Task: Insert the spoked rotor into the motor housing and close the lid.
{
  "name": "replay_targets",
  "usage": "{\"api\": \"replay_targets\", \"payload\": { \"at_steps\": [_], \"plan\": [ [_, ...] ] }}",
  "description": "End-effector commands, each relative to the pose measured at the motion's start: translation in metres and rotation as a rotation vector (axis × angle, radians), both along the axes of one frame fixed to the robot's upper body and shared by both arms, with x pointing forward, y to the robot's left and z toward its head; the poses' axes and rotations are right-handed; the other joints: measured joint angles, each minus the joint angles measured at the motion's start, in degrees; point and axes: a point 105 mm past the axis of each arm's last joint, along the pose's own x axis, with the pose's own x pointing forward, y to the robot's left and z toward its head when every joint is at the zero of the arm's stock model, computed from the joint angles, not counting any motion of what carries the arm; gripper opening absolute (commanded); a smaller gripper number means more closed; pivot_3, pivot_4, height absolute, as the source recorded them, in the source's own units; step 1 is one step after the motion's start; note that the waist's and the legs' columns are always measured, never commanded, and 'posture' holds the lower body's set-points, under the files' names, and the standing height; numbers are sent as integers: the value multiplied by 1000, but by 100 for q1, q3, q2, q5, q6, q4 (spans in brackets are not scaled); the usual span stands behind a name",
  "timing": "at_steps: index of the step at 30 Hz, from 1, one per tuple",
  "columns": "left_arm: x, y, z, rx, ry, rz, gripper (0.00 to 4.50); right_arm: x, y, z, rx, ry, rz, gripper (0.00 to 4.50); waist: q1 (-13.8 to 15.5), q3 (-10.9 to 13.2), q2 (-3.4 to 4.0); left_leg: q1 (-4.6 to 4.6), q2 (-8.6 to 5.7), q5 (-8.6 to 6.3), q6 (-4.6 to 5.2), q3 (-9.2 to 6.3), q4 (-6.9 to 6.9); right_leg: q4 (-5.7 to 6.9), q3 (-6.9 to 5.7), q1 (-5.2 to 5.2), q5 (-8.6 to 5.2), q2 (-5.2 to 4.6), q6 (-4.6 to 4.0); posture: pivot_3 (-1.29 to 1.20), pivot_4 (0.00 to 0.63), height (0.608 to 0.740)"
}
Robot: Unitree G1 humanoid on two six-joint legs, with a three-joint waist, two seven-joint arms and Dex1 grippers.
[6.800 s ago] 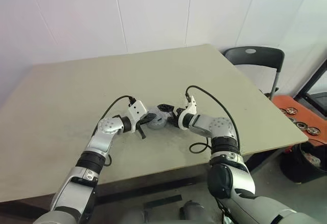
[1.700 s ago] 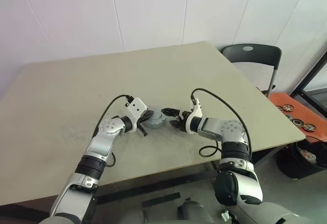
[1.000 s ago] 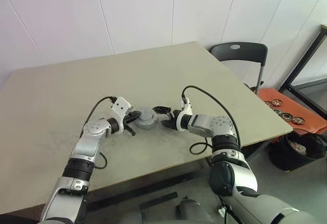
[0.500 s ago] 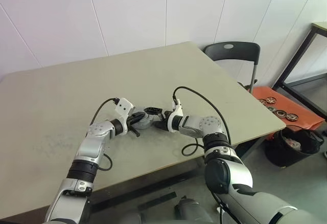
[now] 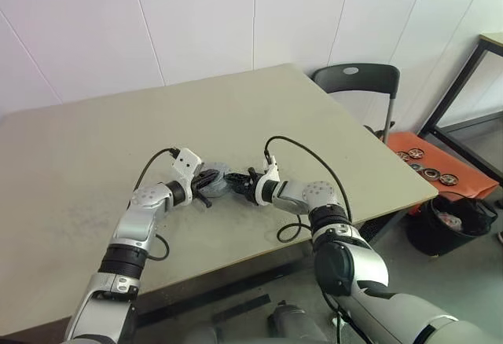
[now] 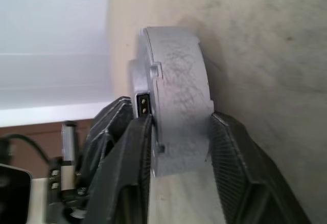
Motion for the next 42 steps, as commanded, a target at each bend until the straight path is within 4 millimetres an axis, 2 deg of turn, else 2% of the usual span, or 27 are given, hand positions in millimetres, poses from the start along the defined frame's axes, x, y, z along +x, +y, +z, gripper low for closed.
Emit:
{"api": "replay_targets", "payload": {
  "at_steps": [1, 7, 8, 10, 12, 15, 18, 21, 26, 30, 33, 35, 42],
  "plan": [
    [-1, -1, -1, 11, 2, -5, 0, -8, 17, -1, -16, 8, 64, 1210, 2, 0, 0, 2, 0, 0, 0, 0, 0, 0, 0, 1, -1, 0, -1, 0, 0, 740],
    [1, -2, 3, -25, -15, 8, 0, -10, 17, -3, -29, 6, 76, 1210, 1, 0, 1, 1, 0, 0, 0, -1, 4, 2, -1, 1, -8, 0, -15, 0, 0, 740],
    [2, -2, 7, -56, -23, 19, 0, -10, 17, -4, -32, 6, 75, 1210, 0, 0, 1, 1, 0, 0, 0, -1, 4, 2, -1, 1, -8, 0, -15, 0, 0, 740],
    [10, 0, 29, -254, -40, 89, 0, -10, 16, -5, -36, 7, 71, 1210, 2, 1, 0, 0, 0, 0, 0, -1, 2, 2, -1, 0, -7, 0, -13, 0, 0, 740],
    [20, 14, 44, -420, -46, 201, 0, -9, 15, -6, -33, 7, 63, 1210, 1, 2, -2, -3, 1, 0, 0, -1, 4, 2, -1, -2, -3, 0, -6, 0, 0, 740],
    [31, 46, 54, -614, -24, 383, 0, -6, 12, -4, -13, 6, 34, 1210, 1, 3, -4, -3, 2, 0, 0, -5, 4, 4, -3, -4, 0, 3, 0, 0, 0, 740],
    [31, 65, 54, -711, 9, 460, 0, 0, 9, 1, 36, 6, -10, 1210, -2, 3, -4, -3, 2, 0, 0, -8, 2, 4, -8, -3, 1, 3, 1, 0, 0, 740],
    [22, 69, 52, -795, 52, 461, 0, 8, 6, 13, 111, -18, -65, 1210, 13, 4, -5, -11, 1, 0, 0, -6, 2, -5, -8, -3, 1, 1, 2, 0, 0, 740],
    [5, 65, 35, -895, 165, 456, 0, 20, -1, 31, 216, -50, -144, 1210, 45, 10, -15, -63, -8, 0, -1, -17, 17, -7, -7, -32, 3, -4, 2, 0, 0, 740],
    [-9, 57, 29, -974, 232, 426, 0, 22, -4, 32, 228, -51, -160, 1210, 72, 12, -17, -110, -20, 1, -2, -26, 20, -5, -6, -71, 17, -10, -18, 0, 0, 740],
    [-11, 62, 28, -1039, 245, 458, 0, 23, -5, 29, 225, -41, -170, 1210, 109, 12, -17, -112, -22, 1, -2, -26, 14, -11, -5, -73, 16, -11, -18, 0, 0, 740],
    [-12, 63, 28, -1107, 259, 465, 0, 26, -8, 35, 262, -50, -194, 1210, 137, 12, -17, -111, -22, 1, -2, -26, 14, -11, -5, -74, 16, -10, -18, 0, 0, 740],
    [-15, 52, 26, -1196, 299, 446, 0, 32, -14, 51, 364, -92, -235, 1210, 197, 13, -19, -113, -30, 1, -2, -26, 19, -14, -3, -69, 15, -12, -19, 0, 0, 740]
  ]
}}
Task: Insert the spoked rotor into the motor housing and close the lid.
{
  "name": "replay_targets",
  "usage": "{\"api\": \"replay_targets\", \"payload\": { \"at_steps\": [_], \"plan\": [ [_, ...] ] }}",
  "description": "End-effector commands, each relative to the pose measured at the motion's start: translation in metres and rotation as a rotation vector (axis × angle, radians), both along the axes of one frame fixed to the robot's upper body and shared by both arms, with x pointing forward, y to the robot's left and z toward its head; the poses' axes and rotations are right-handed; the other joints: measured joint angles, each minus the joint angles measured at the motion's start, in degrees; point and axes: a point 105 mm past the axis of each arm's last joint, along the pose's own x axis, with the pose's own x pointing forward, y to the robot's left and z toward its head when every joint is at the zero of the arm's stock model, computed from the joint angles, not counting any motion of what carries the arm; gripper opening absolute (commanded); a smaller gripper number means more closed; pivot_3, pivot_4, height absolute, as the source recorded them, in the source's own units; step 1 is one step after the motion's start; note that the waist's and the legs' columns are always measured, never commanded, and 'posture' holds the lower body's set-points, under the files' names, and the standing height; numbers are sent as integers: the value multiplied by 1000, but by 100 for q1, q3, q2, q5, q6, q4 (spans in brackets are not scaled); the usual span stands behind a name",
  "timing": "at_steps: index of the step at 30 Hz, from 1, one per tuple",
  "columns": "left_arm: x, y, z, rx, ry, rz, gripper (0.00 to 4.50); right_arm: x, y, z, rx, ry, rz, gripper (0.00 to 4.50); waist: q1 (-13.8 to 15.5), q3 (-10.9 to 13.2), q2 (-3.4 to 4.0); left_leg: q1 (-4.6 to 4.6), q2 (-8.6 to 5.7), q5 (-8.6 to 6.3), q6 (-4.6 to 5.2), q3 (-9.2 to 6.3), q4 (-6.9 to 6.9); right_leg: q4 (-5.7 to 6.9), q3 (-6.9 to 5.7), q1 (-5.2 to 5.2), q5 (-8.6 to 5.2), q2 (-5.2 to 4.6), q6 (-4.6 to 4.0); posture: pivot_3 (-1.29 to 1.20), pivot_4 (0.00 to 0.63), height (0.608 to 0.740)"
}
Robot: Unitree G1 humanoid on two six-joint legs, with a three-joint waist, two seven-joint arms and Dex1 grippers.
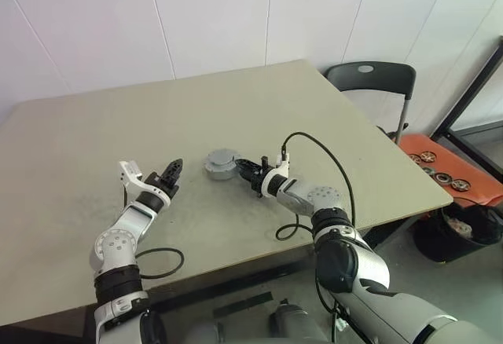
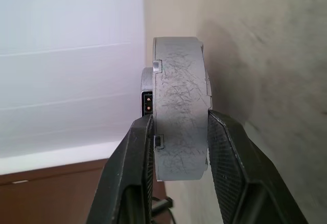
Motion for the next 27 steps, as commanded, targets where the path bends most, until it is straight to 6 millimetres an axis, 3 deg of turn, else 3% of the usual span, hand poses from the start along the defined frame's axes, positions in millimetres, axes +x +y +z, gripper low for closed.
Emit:
{"api": "replay_targets", "payload": {
  "at_steps": [1, 11, 14, 27],
  "plan": [
    [0, -10, 15, -38, -56, -25, 0, 10, 7, 38, 122, -109, -18, 1210, -3, 0, 0, -1, -1, 0, 0, 0, 0, -2, 2, 1, 0, 0, 0, 0, 0, 740],
    [-3, -62, 30, -221, -114, -180, 3184, 8, 9, 47, 166, -141, -6, 1210, -6, 1, -1, -3, -2, 0, 0, 0, 0, -4, 4, 0, 0, 1, 0, 0, 0, 740],
    [-1, -69, 27, -232, -87, -200, 4149, 8, 9, 48, 173, -147, -3, 1210, -12, 1, -1, -2, -2, 0, 0, 0, 0, -3, 4, 1, 0, 1, 0, 0, 0, 740],
    [15, -78, 32, -276, -78, -191, 4149, -10, 17, 75, 285, -260, 120, 1210, -3, 1, -1, -3, -4, 0, 0, 0, 2, -3, 4, 1, 0, 1, 0, 0, 0, 740]
  ]
}}
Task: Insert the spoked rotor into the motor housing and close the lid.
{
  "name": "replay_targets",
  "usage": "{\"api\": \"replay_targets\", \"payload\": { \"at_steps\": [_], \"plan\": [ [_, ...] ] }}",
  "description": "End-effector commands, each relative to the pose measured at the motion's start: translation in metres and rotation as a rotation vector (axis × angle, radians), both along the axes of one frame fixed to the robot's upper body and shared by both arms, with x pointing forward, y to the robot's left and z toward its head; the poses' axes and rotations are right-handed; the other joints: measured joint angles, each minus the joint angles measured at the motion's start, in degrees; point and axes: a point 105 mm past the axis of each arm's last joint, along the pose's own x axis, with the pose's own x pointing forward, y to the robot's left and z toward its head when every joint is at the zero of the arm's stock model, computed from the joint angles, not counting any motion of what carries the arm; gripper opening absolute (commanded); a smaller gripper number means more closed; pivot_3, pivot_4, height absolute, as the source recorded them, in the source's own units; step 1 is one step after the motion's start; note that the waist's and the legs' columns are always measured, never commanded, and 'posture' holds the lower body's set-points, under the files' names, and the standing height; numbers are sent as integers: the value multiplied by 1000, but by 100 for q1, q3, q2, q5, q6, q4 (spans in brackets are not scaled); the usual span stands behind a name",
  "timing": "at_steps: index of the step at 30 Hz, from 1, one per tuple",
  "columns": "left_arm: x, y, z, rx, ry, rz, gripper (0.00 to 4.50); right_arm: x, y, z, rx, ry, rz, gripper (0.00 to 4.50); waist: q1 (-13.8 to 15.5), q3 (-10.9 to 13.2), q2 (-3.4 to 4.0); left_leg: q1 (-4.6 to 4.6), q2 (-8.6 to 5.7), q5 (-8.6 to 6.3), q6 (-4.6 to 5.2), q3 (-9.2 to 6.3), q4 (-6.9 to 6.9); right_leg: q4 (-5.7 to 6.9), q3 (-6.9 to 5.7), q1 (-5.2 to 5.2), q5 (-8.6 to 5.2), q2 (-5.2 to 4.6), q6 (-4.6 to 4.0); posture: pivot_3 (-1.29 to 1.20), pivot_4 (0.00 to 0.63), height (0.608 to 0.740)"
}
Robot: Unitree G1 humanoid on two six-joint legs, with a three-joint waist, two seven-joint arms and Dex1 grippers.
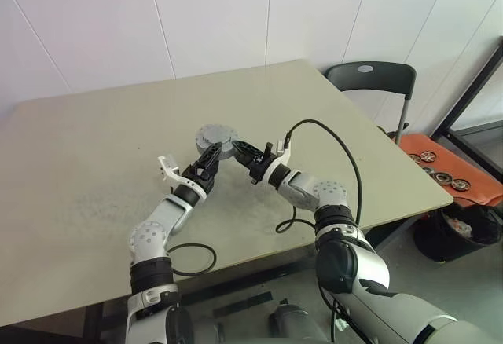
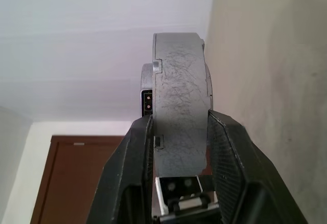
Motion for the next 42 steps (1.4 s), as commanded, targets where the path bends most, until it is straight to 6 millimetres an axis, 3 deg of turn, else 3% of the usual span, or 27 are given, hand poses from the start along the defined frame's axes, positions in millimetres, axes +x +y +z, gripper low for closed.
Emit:
{"api": "replay_targets", "payload": {
  "at_steps": [1, 15, 18, 22, 36, 42],
  "plan": [
    [5, 1, 14, -37, -48, 19, 4149, -3, 10, 28, 108, -89, 22, 1210, 0, 0, 0, 0, 0, 0, 0, 0, 0, 0, 0, 0, 0, 0, 0, 0, 0, 740],
    [7, 0, 24, -21, -112, 40, 4149, -5, 12, 18, 60, -75, 26, 1210, -1, 0, 0, 0, -1, 0, 0, 0, 1, 2, 0, 0, 0, 0, 0, 0, 0, 740],
    [14, 5, 14, 2, -67, 94, 3578, -5, 13, 18, 56, -75, 26, 1210, 3, 0, 0, 1, -1, 0, 0, 0, 2, 4, 0, 0, 0, 0, 0, 0, 0, 740],
    [16, 7, 13, -7, -61, 116, 2281, -5, 13, 18, 55, -78, 24, 1210, 5, 0, -1, 0, -2, 0, 0, 0, 5, 6, 1, 0, 0, -1, 0, 0, 0, 740],
    [12, -8, 24, -43, -123, 51, 2261, -8, 16, 22, 19, -141, 40, 1210, 2, 0, -1, 1, -2, 0, 0, 0, 6, 8, 1, 1, 0, -1, 0, 0, 0, 740],
    [18, 1, 21, -79, -98, 111, 2261, -9, 14, 31, 40, -191, 26, 3053, 4, -1, -1, 1, -2, 0, 0, 0, 7, 8, 1, 1, 0, -1, 0, 0, 0, 740]
  ]
}}
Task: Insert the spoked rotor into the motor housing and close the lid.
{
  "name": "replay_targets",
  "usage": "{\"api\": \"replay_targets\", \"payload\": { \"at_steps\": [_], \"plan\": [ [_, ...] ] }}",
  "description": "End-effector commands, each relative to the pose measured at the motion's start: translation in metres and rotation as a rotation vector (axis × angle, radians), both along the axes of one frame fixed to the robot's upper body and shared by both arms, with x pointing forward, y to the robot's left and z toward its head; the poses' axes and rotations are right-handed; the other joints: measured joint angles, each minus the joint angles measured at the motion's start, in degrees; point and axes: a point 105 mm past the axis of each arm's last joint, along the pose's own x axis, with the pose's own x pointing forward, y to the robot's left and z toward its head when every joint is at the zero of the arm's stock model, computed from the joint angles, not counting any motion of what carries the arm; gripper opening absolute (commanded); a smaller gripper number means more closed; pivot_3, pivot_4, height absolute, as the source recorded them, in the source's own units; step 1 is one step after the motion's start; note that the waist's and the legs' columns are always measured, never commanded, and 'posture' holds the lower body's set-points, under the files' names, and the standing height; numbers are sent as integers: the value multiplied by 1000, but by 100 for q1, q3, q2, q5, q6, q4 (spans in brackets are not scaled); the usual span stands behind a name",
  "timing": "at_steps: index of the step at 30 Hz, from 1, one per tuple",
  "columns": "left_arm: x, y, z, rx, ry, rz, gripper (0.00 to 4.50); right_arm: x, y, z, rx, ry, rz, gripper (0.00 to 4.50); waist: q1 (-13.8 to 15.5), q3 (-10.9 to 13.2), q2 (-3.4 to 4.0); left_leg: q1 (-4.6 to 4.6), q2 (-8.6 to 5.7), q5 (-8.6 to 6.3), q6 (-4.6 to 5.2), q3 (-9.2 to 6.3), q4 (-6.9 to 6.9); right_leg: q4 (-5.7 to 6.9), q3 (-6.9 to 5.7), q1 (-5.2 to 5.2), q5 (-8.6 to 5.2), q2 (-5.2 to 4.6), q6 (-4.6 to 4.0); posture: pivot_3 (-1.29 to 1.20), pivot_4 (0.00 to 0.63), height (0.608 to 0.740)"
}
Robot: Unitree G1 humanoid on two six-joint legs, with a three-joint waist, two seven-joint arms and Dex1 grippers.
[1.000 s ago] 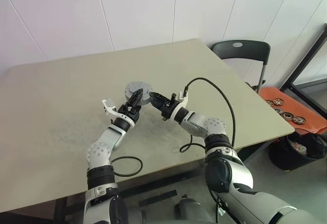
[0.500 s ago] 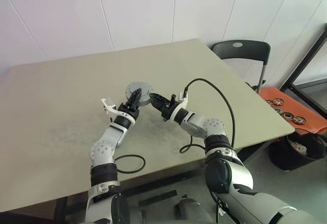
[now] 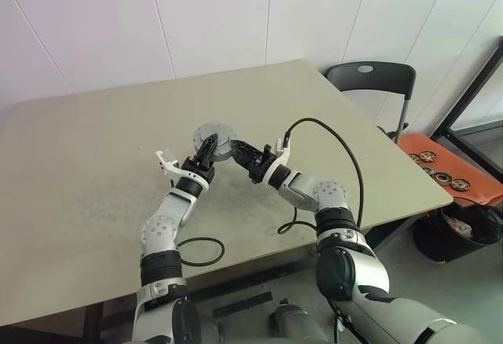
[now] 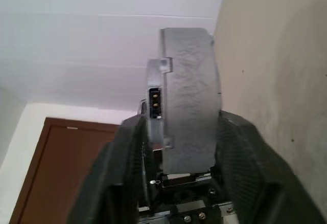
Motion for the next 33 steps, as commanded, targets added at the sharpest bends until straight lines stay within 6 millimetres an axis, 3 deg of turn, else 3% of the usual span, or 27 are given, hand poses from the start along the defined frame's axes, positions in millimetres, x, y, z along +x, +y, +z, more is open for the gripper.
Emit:
{"api": "replay_targets", "payload": {
  "at_steps": [1, 7, 12, 20, 25, 33],
  "plan": [
    [7, 4, 12, -36, -34, 51, 2261, -1, 13, 26, 83, -80, 11, 3053, 3, 0, 0, 1, 0, 0, 0, 0, 0, 0, 0, 0, 0, 0, 0, 0, 0, 740],
    [19, 53, 5, 10, 13, 333, 2261, 5, 10, 23, 65, -73, -33, 3053, -25, 0, 0, 8, 0, 0, 0, 2, 1, 3, 2, 3, 0, 1, 0, 0, 0, 740],
    [12, 110, -12, 199, 70, 575, 2261, 7, 8, 22, 52, -87, -59, 3053, -10, 0, -1, 7, 1, 0, 0, 0, -3, 5, 3, 0, 0, 4, 0, 0, 0, 740],
    [-5, 152, -21, 304, 73, 693, 2261, -5, 16, 32, 80, -147, 21, 3053, 171, -2, -4, -2, -3, 1, -1, -5, 5, 2, 0, 2, 1, -1, 0, 0, 0, 740],
    [-10, 161, -25, 297, 88, 714, 2261, -6, 17, 31, 70, -151, 27, 3053, 154, -4, -7, 1, -3, 1, -1, -5, 8, 7, 0, 5, 1, -1, 0, 0, 0, 740],
    [-10, 159, -36, 267, 145, 712, 2261, -9, 19, 30, 54, -166, 42, 3053, 149, -4, -8, 2, -3, 1, -1, -6, 8, 8, 0, 5, 1, -1, 0, 0, 0, 740]
  ]
}}
